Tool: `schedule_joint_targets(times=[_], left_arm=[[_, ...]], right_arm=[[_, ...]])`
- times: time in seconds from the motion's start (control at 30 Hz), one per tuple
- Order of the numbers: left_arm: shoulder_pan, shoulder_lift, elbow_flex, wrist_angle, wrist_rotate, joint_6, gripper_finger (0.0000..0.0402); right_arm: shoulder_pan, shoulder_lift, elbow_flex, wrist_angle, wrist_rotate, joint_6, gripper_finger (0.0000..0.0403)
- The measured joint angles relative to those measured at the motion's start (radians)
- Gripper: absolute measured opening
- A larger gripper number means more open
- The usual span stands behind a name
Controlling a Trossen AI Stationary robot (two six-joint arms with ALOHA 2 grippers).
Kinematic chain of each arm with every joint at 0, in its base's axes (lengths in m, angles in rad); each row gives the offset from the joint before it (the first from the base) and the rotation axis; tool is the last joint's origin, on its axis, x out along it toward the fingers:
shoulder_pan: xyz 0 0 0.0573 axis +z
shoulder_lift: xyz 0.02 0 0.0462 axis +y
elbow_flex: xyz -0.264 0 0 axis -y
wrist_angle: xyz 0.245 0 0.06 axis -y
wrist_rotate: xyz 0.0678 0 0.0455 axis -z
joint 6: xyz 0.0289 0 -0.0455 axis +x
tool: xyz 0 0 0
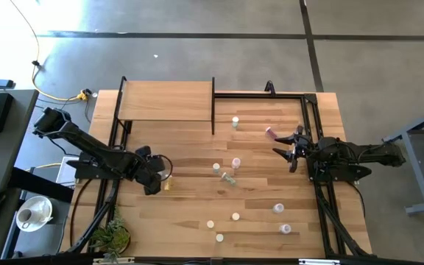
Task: Pick and place medicine bottles onto shelf by color
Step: Put the bottom left blue pill bottle on the shelf
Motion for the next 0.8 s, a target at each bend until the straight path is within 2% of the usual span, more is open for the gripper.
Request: schedule_joint_targets(times=[0.4,0.8], left_arm=[[0.000,0.000,0.000,0.001,0.000,0.000,0.0104],[0.012,-0.020,0.022,-0.009,0.023,0.000,0.0109]], right_arm=[[0.000,0.000,0.000,-0.001,0.000,0.000,0.0186],[0.000,0.000,0.000,-0.010,0.000,0.030,0.0186]])
